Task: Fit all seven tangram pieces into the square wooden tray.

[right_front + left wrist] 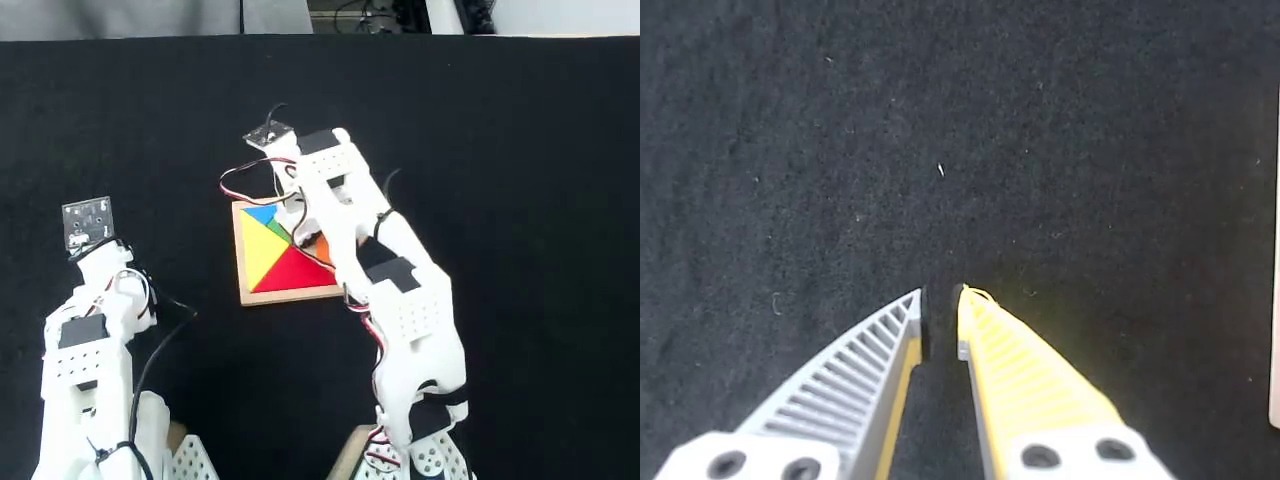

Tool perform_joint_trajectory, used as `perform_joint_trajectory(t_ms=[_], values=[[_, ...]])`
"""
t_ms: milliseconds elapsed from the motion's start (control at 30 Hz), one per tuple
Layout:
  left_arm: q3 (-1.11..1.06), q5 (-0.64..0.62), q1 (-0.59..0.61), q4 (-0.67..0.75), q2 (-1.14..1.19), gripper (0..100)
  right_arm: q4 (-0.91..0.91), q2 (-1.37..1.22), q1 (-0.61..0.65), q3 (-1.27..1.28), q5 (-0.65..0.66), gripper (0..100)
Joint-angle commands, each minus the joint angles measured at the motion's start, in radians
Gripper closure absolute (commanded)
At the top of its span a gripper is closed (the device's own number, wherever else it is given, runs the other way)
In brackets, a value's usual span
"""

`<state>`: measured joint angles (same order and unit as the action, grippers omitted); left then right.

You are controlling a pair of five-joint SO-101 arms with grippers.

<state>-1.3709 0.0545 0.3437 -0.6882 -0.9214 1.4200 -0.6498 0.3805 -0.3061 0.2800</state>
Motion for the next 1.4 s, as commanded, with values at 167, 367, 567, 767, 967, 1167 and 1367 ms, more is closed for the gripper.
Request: perform_joint_trajectory(t_ms=[167, 367, 567, 767, 967, 1167, 1367], values=[[0.007, 0.005, -0.010, 0.017, -0.014, 93, 0.129, 0.318, 0.003, -0.065, 0.009, 98.8], [0.007, 0.005, -0.010, 0.017, -0.014, 93, 0.101, 0.516, -0.172, 0.027, 0.008, 98.8], [0.007, 0.005, -0.010, 0.018, -0.014, 93, -0.029, 0.397, -0.219, 0.185, 0.005, 97.5], [0.005, 0.005, -0.010, 0.018, -0.014, 93, 0.012, 0.254, -0.219, 0.131, 0.002, 85.8], [-0.001, 0.005, -0.010, 0.046, -0.014, 93, 0.012, 0.226, -0.219, 0.137, 0.000, 83.8], [-0.001, 0.005, -0.010, 0.046, -0.014, 93, 0.003, 0.191, -0.221, 0.142, 0.000, 80.4], [-0.001, 0.005, -0.010, 0.046, -0.014, 93, -0.038, 0.131, -0.221, 0.128, 0.000, 80.4]])
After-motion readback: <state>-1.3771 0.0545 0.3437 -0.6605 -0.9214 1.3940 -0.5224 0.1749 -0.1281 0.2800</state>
